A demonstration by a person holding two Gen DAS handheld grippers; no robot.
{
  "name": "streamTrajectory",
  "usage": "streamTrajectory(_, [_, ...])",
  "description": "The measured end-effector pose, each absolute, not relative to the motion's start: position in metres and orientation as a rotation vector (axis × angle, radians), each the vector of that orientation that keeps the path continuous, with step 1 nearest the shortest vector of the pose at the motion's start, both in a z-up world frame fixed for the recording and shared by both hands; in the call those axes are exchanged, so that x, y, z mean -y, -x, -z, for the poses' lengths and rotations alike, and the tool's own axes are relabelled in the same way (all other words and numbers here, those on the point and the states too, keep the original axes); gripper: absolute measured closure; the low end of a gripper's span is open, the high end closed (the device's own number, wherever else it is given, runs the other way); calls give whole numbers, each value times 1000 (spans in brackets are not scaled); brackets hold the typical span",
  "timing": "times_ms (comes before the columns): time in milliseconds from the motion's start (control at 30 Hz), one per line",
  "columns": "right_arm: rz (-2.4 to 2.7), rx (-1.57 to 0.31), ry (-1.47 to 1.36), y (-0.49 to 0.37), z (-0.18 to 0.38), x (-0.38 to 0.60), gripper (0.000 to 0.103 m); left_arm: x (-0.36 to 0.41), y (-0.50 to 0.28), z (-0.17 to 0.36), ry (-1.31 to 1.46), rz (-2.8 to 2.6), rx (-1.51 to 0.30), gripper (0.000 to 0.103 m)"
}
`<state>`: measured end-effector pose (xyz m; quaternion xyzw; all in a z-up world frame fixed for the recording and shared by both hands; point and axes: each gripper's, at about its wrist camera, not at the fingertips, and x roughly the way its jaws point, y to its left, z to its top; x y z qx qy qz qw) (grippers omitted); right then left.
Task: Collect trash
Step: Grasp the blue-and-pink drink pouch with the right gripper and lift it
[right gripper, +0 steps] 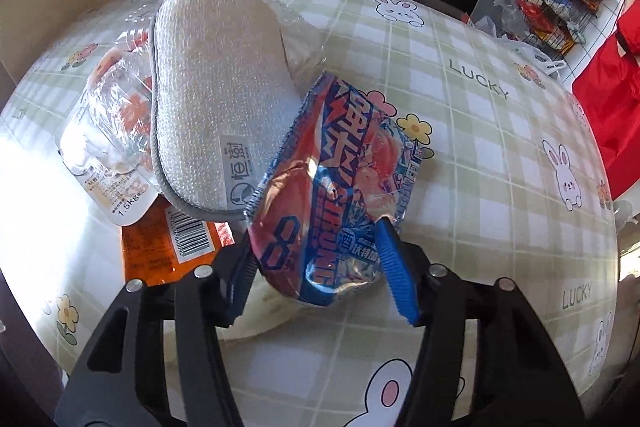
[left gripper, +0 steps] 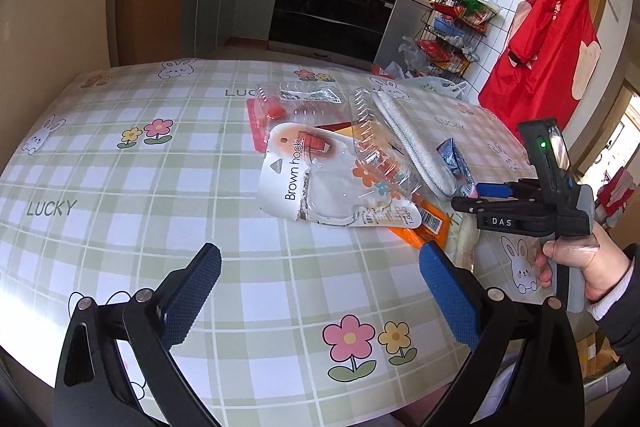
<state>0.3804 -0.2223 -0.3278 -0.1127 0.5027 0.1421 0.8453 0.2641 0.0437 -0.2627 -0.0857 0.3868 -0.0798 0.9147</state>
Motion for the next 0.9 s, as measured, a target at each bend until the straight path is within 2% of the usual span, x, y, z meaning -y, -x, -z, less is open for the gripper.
streamTrajectory(100, [-309,-1046,169,-376,317,234,67,-41,-266,261,174,172,-795,6])
streamTrajectory(200, [-315,-1036,100,-369,309,247,71,-38,-266,260,168,184,-789,6])
streamTrajectory(533, [-328,-983,-44,-338,302,281,76,-25,-273,257,171,239,-808,6])
streamTrajectory(900, [-318,-948,-152,-327,303,297,77,-37,-298,267,197,225,-855,6])
